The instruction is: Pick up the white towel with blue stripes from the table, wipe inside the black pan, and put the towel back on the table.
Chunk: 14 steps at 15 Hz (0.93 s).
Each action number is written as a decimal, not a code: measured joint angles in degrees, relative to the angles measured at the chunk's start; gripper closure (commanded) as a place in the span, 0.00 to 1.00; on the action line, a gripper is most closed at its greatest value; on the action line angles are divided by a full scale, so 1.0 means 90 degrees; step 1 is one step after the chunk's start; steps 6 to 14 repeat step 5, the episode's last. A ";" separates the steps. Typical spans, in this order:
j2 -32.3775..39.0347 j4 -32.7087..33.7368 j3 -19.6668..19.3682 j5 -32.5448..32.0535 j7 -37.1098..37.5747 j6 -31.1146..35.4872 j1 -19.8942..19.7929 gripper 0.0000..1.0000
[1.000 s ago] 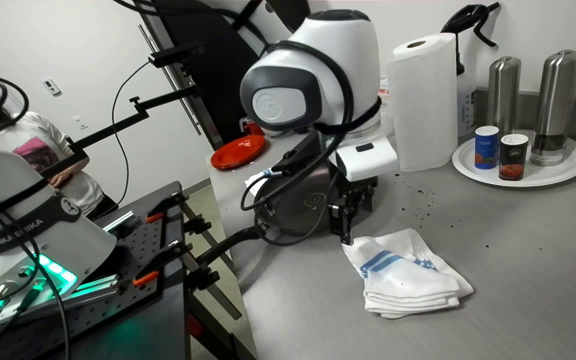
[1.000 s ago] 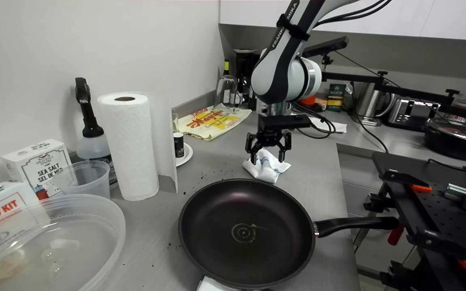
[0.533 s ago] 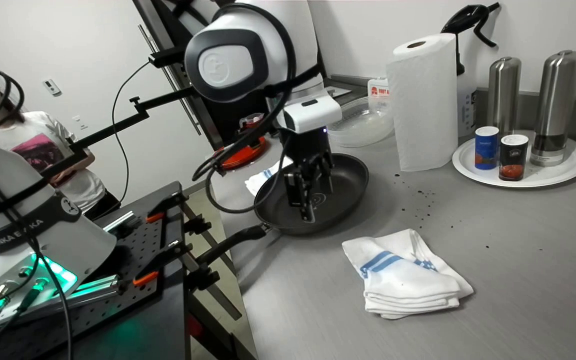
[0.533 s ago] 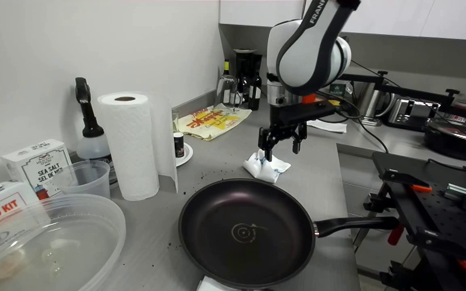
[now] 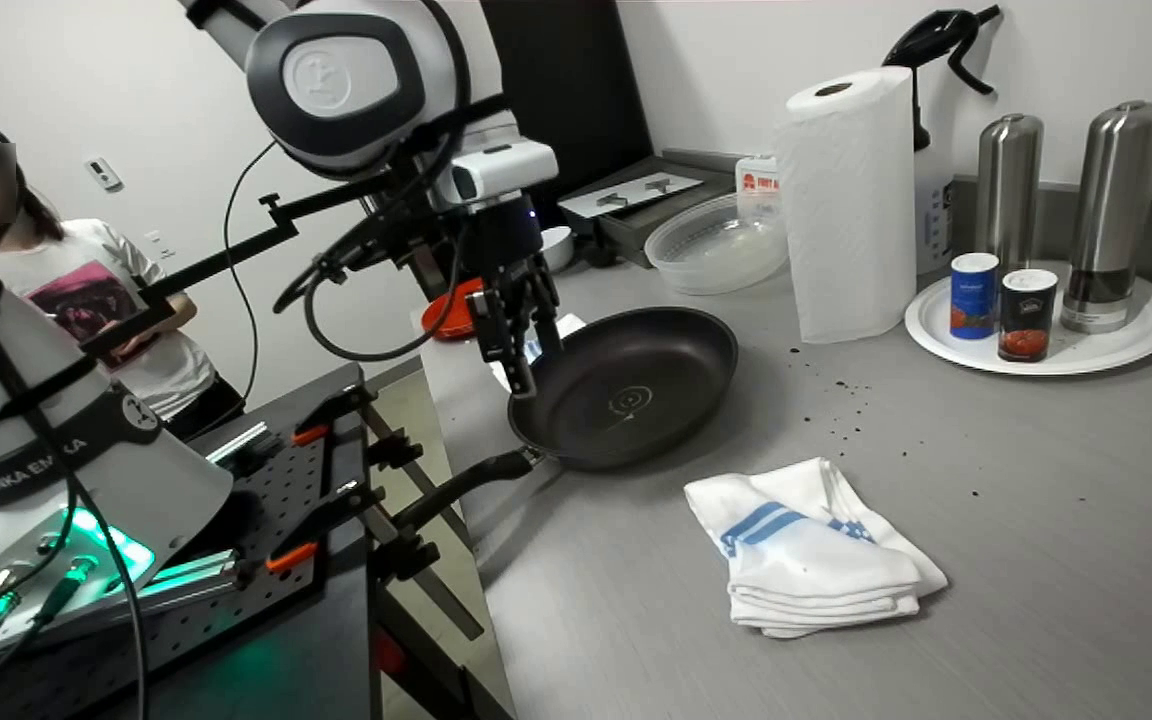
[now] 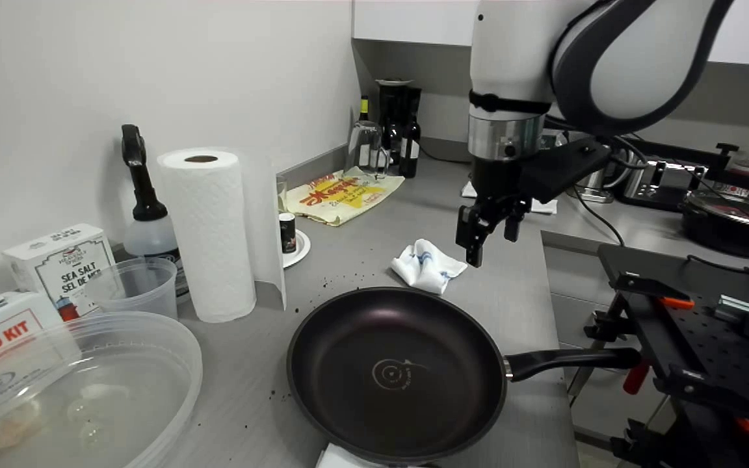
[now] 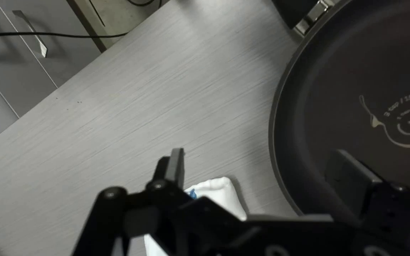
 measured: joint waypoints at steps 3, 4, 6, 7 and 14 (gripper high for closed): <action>-0.0494 -0.0428 0.0130 -0.0764 0.0131 0.0000 -0.0045 0.00; -0.0643 -0.0565 0.0228 -0.0939 0.0129 0.0000 -0.0117 0.00; -0.0771 -0.0686 0.0316 -0.1043 0.0128 0.0000 -0.0186 0.00; -0.0771 -0.0686 0.0316 -0.1043 0.0128 0.0000 -0.0186 0.00; -0.0771 -0.0686 0.0316 -0.1043 0.0128 0.0000 -0.0186 0.00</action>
